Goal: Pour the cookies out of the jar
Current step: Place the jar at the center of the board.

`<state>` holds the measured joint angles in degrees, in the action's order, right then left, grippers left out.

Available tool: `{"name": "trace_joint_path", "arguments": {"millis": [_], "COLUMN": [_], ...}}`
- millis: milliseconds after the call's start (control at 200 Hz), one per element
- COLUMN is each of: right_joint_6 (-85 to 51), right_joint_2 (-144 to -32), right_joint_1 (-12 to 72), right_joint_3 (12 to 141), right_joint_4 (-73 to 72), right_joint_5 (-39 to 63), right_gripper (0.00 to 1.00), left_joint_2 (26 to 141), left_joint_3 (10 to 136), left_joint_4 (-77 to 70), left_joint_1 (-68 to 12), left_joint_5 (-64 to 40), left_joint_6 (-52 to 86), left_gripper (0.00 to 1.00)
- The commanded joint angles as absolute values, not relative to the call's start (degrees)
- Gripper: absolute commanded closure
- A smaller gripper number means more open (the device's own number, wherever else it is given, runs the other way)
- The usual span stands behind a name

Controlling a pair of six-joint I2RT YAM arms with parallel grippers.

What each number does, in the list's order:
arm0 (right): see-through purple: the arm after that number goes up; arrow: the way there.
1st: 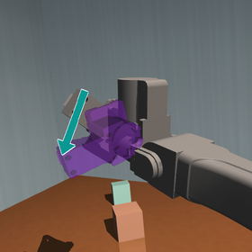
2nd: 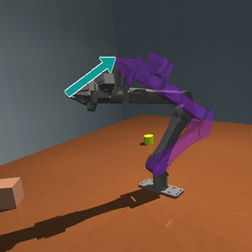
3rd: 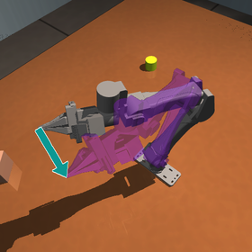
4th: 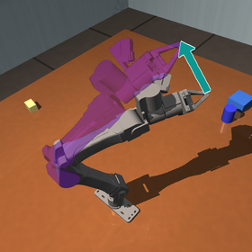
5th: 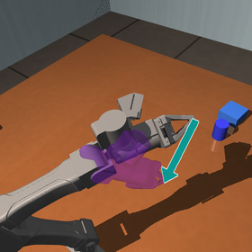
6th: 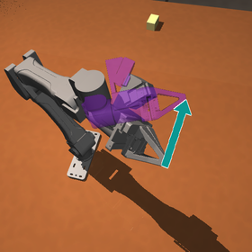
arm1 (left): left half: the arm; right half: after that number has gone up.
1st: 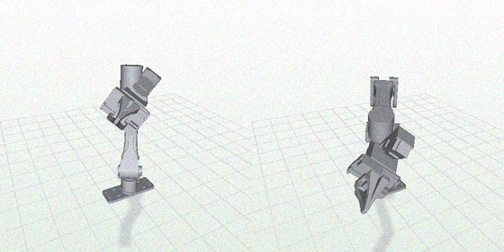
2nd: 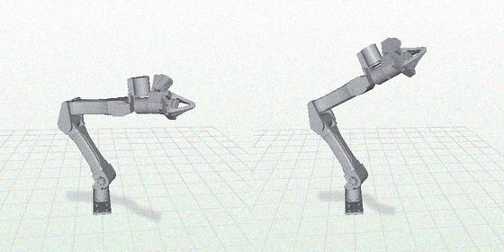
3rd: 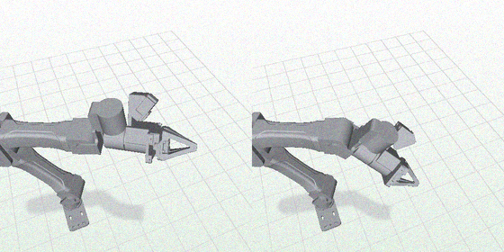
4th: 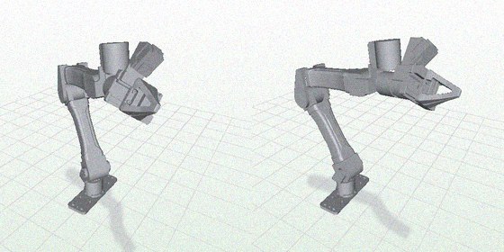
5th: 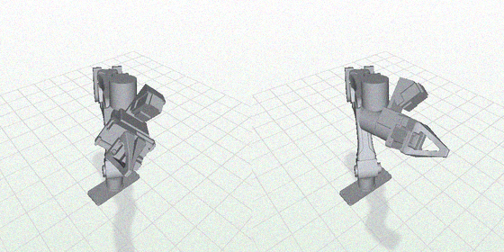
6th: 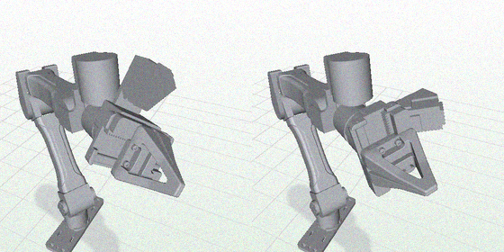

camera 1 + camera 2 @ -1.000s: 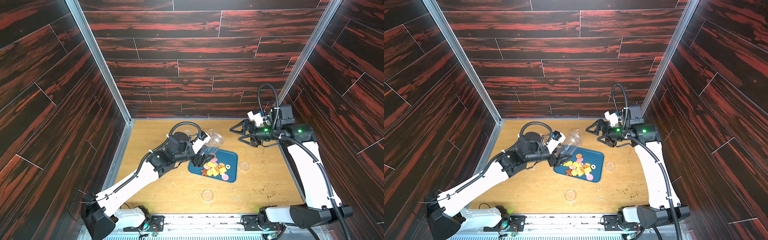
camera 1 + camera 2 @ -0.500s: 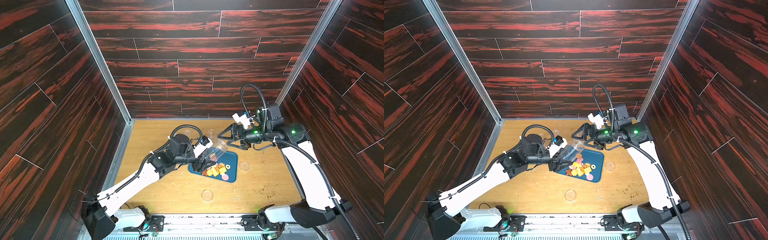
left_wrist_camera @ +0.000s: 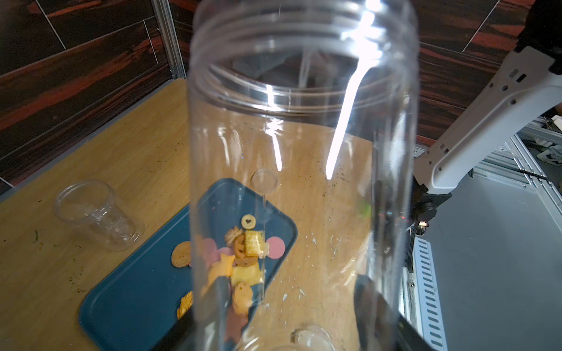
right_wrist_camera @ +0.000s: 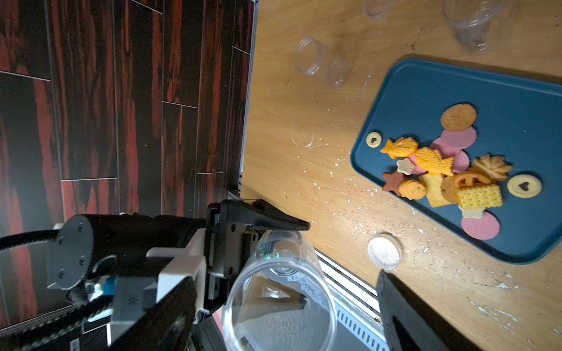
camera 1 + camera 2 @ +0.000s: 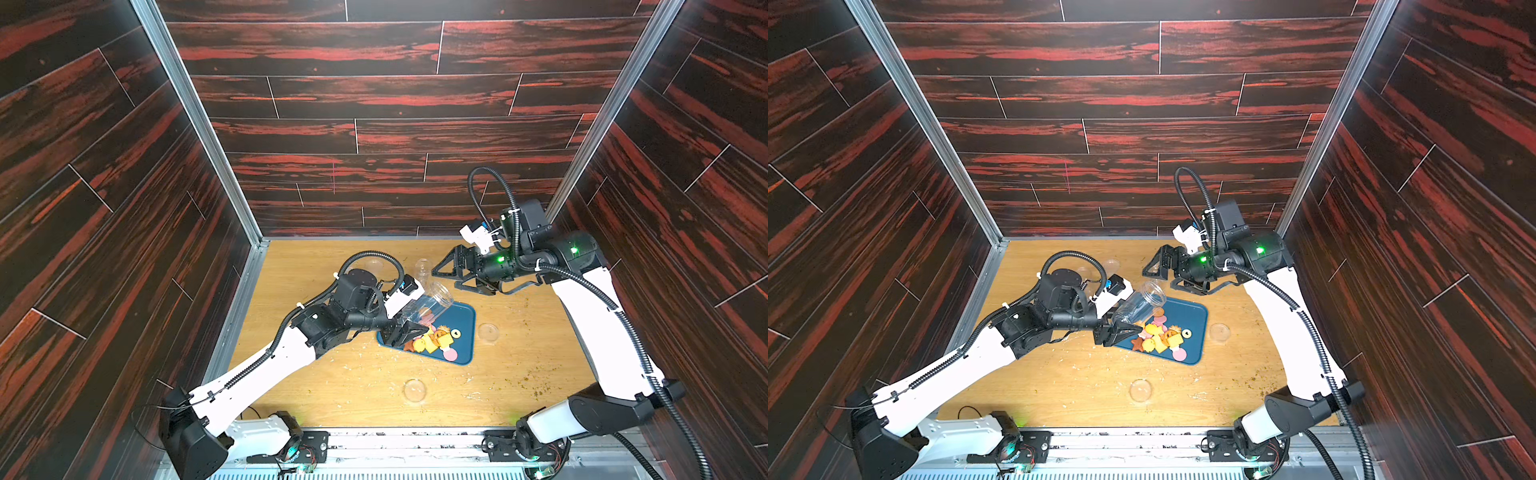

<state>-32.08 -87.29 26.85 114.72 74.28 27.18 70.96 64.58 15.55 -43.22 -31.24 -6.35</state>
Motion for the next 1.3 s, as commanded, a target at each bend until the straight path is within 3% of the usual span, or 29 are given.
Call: {"name": "trace_joint_path", "arguments": {"millis": [0, 581, 852, 1152, 1293], "right_joint_6": [-30.94, -32.24, -32.82, -32.82, -32.95], "right_joint_2": [-88.81, -89.56, -90.26, -90.33, -90.35], "right_joint_1": [28.06, 31.01, 31.07, 31.63, 31.90], "right_joint_3": [115.56, 110.48, 110.49, 109.48, 108.46], "right_joint_4": [77.70, 73.84, 72.95, 73.22, 73.12], "right_joint_5": [26.20, 29.31, 30.36, 31.08, 32.14], "right_gripper": [0.04, 0.04, 0.11, 0.10, 0.15], "left_joint_2": [69.52, 68.91, 68.38, 68.29, 68.21], "left_joint_3": [66.44, 66.23, 66.07, 66.25, 66.25], "left_joint_4": [15.91, 16.77, 18.02, 19.27, 19.19], "left_joint_1": [-42.69, -41.88, -41.86, -41.84, -41.75], "left_joint_5": [-31.78, -33.11, -33.16, -32.79, -32.52], "left_joint_6": [-7.49, -8.63, -9.54, -10.67, -10.80], "left_gripper": [0.57, 0.57, 0.57, 0.57, 0.57]}}
